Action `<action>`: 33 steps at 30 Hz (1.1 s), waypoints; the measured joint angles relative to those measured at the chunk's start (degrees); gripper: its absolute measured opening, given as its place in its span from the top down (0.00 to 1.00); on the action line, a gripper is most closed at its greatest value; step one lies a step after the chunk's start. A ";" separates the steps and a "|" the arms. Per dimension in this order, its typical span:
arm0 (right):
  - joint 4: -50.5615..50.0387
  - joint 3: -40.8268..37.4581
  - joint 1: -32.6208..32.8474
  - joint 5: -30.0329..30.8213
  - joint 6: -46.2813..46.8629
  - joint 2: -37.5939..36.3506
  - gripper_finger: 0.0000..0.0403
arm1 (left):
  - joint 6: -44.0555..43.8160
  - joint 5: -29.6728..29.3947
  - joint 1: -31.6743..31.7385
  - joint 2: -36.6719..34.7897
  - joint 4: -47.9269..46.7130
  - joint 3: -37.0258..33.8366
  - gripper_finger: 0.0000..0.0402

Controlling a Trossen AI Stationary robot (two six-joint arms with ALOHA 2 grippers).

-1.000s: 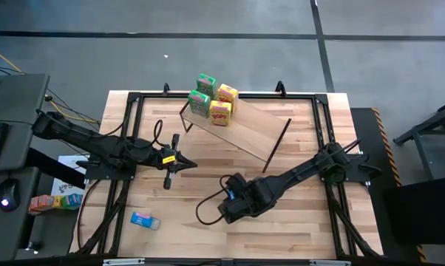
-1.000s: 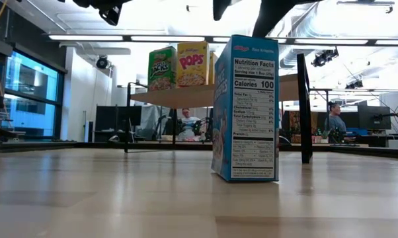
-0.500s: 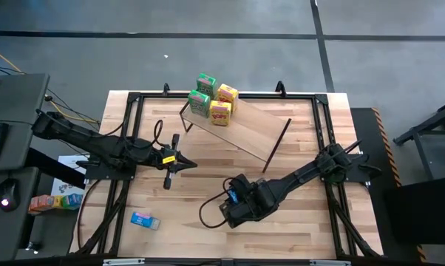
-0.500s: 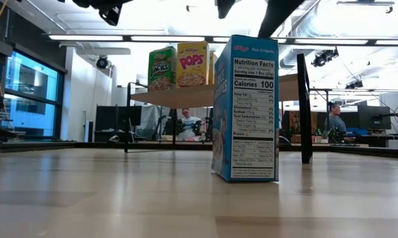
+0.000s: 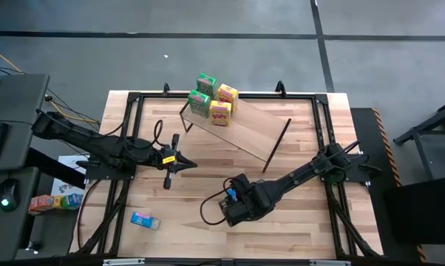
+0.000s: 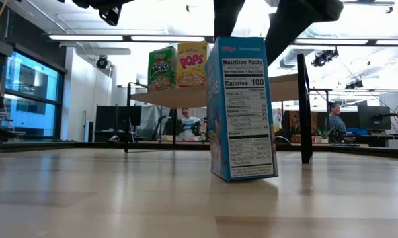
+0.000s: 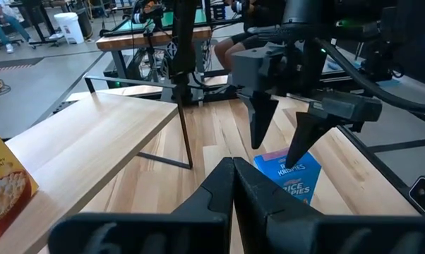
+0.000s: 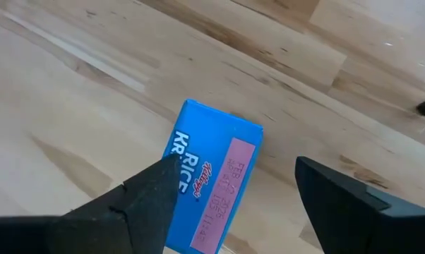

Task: Stack cereal on shelf
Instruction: Put the right blue cereal box on the shelf

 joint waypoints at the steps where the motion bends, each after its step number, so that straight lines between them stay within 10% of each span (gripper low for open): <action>1: -0.05 0.00 -0.02 -0.17 -0.29 0.00 0.33 | 0.02 0.00 0.00 0.00 0.02 0.00 1.00; 33: 1.59 -0.26 0.22 1.97 0.02 -1.59 0.33 | -0.90 0.00 0.00 0.00 -0.13 0.00 1.00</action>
